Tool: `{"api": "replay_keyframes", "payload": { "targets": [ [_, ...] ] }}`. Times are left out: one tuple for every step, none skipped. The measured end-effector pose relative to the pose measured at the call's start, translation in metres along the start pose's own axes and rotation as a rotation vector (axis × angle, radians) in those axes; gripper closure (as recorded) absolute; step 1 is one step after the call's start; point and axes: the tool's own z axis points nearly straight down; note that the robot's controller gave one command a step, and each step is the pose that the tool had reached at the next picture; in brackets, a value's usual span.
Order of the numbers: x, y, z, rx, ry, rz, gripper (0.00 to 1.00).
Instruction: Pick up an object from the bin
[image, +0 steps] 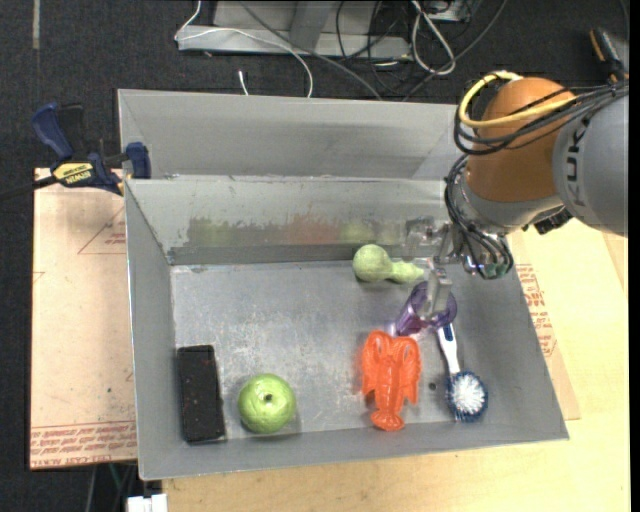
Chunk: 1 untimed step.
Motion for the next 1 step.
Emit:
{"api": "replay_keyframes", "payload": {
  "targets": [
    [-0.0016, 0.0006, -0.0052, 0.001, -0.008, -0.002, 0.0]
  ]
}}
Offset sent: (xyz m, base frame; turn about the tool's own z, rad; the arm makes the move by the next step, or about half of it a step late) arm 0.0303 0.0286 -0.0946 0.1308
